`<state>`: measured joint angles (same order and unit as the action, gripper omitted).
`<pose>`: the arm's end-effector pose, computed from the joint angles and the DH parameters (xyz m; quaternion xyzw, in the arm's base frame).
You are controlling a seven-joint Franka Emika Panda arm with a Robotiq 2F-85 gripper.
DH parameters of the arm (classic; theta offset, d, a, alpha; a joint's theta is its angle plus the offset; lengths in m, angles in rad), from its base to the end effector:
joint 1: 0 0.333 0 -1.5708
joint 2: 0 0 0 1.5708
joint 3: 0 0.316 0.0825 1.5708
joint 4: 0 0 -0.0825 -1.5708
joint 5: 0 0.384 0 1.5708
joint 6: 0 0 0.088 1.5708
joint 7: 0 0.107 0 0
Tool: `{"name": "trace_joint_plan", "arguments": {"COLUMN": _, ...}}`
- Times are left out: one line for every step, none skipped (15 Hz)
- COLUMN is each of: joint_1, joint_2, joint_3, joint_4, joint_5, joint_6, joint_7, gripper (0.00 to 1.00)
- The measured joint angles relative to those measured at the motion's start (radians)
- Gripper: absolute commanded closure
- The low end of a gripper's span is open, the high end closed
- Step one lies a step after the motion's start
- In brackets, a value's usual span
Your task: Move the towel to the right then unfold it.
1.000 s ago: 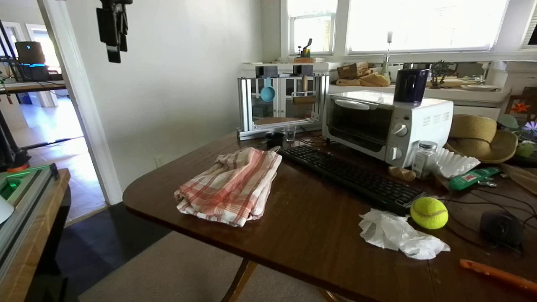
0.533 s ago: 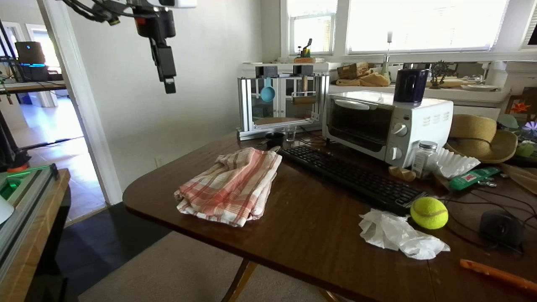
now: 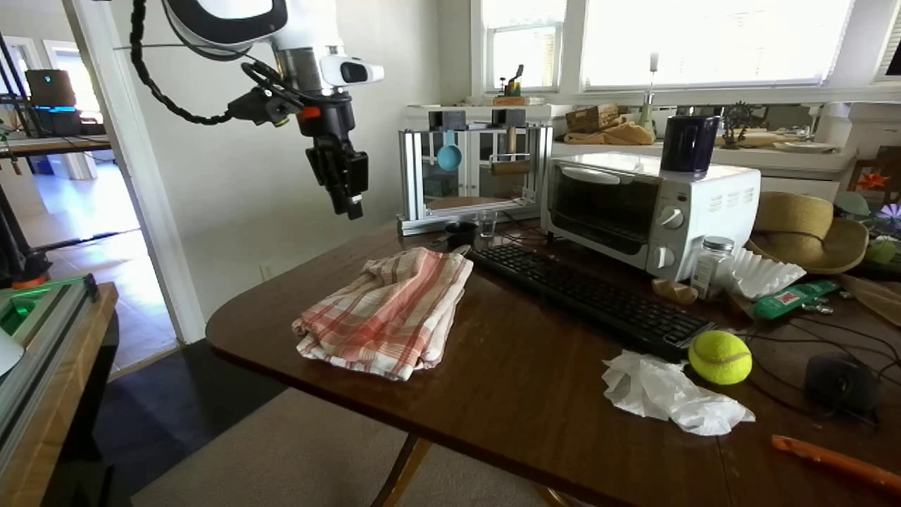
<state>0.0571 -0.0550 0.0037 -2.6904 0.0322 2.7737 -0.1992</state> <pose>0.4245 0.0244 0.2634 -0.9910 -0.1148 -0.0694 0.0019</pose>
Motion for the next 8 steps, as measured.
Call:
{"name": "trace_joint_plan", "arguments": {"joint_1": -0.012, "joint_2": 0.038, "joint_3": -0.001, "joint_4": 0.012, "joint_5": -0.054, "joint_6": 0.047, "joint_7": 0.01, "gripper": 0.97}}
{"name": "trace_joint_plan", "arguments": {"joint_1": -0.024, "joint_2": 0.074, "joint_3": -0.003, "joint_4": 0.021, "joint_5": -0.111, "joint_6": 0.105, "joint_7": 0.032, "gripper": 1.0}}
{"name": "trace_joint_plan", "arguments": {"joint_1": -0.033, "joint_2": 0.105, "joint_3": -0.01, "joint_4": 0.027, "joint_5": -0.164, "joint_6": 0.161, "joint_7": 0.059, "gripper": 1.0}}
{"name": "trace_joint_plan", "arguments": {"joint_1": -0.039, "joint_2": 0.134, "joint_3": -0.023, "joint_4": 0.032, "joint_5": -0.214, "joint_6": 0.209, "joint_7": 0.087, "gripper": 1.0}}
{"name": "trace_joint_plan", "arguments": {"joint_1": -0.04, "joint_2": 0.16, "joint_3": -0.041, "joint_4": 0.035, "joint_5": -0.258, "joint_6": 0.249, "joint_7": 0.113, "gripper": 1.0}}
{"name": "trace_joint_plan", "arguments": {"joint_1": -0.037, "joint_2": 0.183, "joint_3": -0.065, "joint_4": 0.038, "joint_5": -0.3, "joint_6": 0.283, "joint_7": 0.136, "gripper": 1.0}}
{"name": "trace_joint_plan", "arguments": {"joint_1": -0.032, "joint_2": 0.205, "joint_3": -0.091, "joint_4": 0.043, "joint_5": -0.336, "joint_6": 0.307, "joint_7": 0.15, "gripper": 1.0}}
{"name": "trace_joint_plan", "arguments": {"joint_1": -0.026, "joint_2": 0.223, "joint_3": -0.115, "joint_4": 0.048, "joint_5": -0.36, "joint_6": 0.322, "joint_7": 0.155, "gripper": 1.0}}
